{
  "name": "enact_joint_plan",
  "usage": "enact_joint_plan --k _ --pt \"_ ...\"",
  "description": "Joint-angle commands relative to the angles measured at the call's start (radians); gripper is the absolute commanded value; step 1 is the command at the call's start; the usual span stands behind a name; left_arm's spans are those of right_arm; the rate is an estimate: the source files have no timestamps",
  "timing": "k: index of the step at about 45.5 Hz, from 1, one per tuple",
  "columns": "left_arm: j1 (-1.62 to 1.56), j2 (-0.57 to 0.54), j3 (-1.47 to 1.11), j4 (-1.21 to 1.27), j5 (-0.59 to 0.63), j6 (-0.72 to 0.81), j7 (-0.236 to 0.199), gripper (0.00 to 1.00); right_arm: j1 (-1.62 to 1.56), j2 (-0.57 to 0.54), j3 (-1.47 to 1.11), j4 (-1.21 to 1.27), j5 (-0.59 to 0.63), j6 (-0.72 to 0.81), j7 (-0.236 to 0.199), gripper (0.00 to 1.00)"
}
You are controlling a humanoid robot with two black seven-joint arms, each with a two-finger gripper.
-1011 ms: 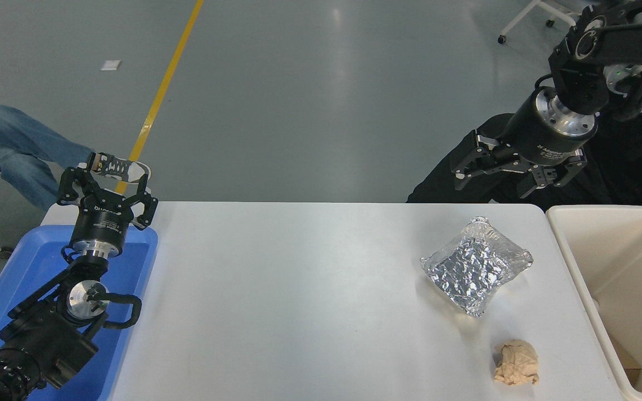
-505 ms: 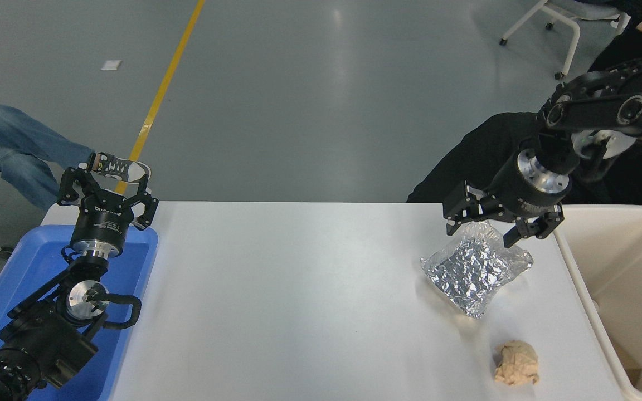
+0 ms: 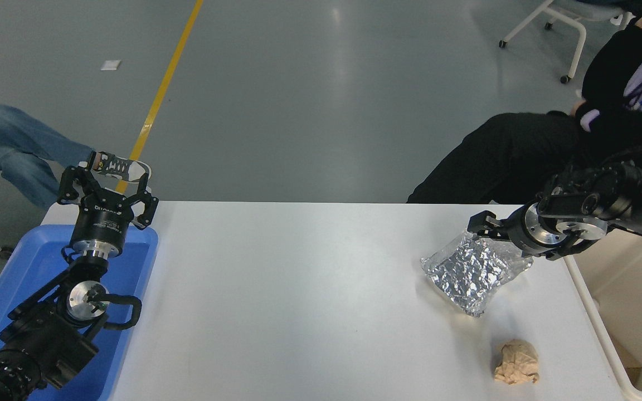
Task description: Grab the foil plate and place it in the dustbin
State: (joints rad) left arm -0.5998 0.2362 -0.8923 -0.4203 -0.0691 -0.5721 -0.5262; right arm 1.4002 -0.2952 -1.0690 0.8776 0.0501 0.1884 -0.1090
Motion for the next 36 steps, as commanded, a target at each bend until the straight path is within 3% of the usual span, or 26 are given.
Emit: enact_joint_plan --k 1,9,30,36 --pt "0.000 0.000 -0.002 0.000 0.000 0.000 0.000 0.99 -0.207 -0.002 0.066 -0.123 -0.001 -0.064 0.000 0.97" --pt "0.000 0.000 -0.002 0.000 0.000 0.000 0.000 0.99 -0.331 -0.002 0.145 -0.158 0.000 -0.259 0.000 0.96" --pt "0.000 0.000 -0.002 0.000 0.000 0.000 0.000 0.99 -0.363 0.010 0.259 -0.172 0.000 -0.268 0.002 0.91" --pt "0.000 0.000 -0.002 0.000 0.000 0.000 0.000 0.99 -0.366 0.010 0.287 -0.169 0.002 -0.265 0.000 0.76"
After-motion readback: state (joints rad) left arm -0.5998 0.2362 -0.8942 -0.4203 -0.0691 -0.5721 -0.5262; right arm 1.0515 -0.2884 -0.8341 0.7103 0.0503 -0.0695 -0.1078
